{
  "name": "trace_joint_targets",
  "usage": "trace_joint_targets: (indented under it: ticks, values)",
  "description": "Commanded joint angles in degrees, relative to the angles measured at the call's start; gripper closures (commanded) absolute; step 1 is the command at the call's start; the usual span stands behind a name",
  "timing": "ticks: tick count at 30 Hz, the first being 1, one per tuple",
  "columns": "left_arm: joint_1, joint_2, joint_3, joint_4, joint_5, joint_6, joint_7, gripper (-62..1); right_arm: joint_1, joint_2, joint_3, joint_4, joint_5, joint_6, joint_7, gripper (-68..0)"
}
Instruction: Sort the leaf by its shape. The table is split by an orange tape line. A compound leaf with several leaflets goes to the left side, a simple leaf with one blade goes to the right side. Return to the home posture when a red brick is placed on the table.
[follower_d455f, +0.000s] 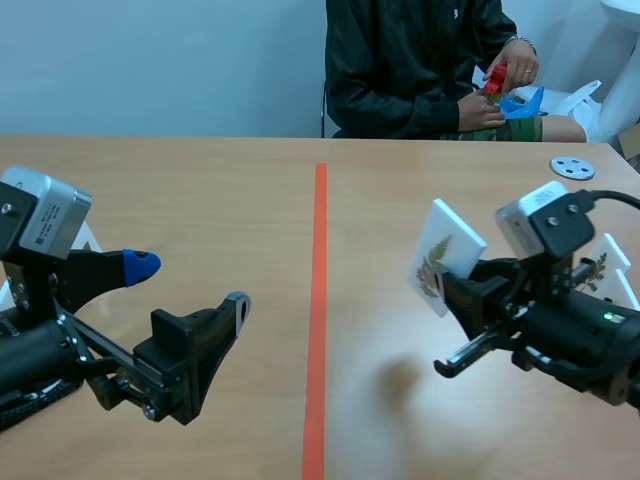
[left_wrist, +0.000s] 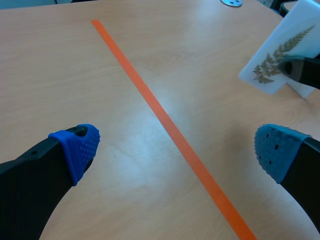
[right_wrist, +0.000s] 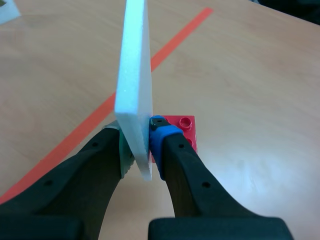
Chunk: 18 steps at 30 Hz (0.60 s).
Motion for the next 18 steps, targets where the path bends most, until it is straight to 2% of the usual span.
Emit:
trace_joint_targets:
  ticks: [1, 6, 10, 15, 18]
  values:
    - [-0.2, -0.2, -0.3, 0.9, -0.4, -0.2, -0.9, -62.3, -1.0, 0.0, 2.1, 1.3, 1.6, -0.1, 0.1, -1.3]
    - [-0.2, -0.2, -0.3, 0.9, -0.4, -0.2, -0.9, -62.3, -5.3, -0.3, 8.3, 2.2, 4.8, -0.1, -1.4, -1.3]
    - [-0.2, -0.2, -0.3, 0.9, -0.4, -0.2, -1.0, -62.3, -7.0, -0.3, 11.6, 2.1, 4.9, -0.2, -1.7, -1.3]
    - [-0.2, -0.2, -0.3, 0.9, -0.4, -0.2, -1.0, -62.3, -6.5, -1.7, 14.2, 0.7, 4.9, -3.8, -2.1, -1.3]
    - [-0.2, -0.2, -0.3, 0.9, -0.4, -0.2, -1.0, -62.3, -4.4, -2.2, 14.3, -2.8, 4.9, -4.1, -2.1, -1.3]
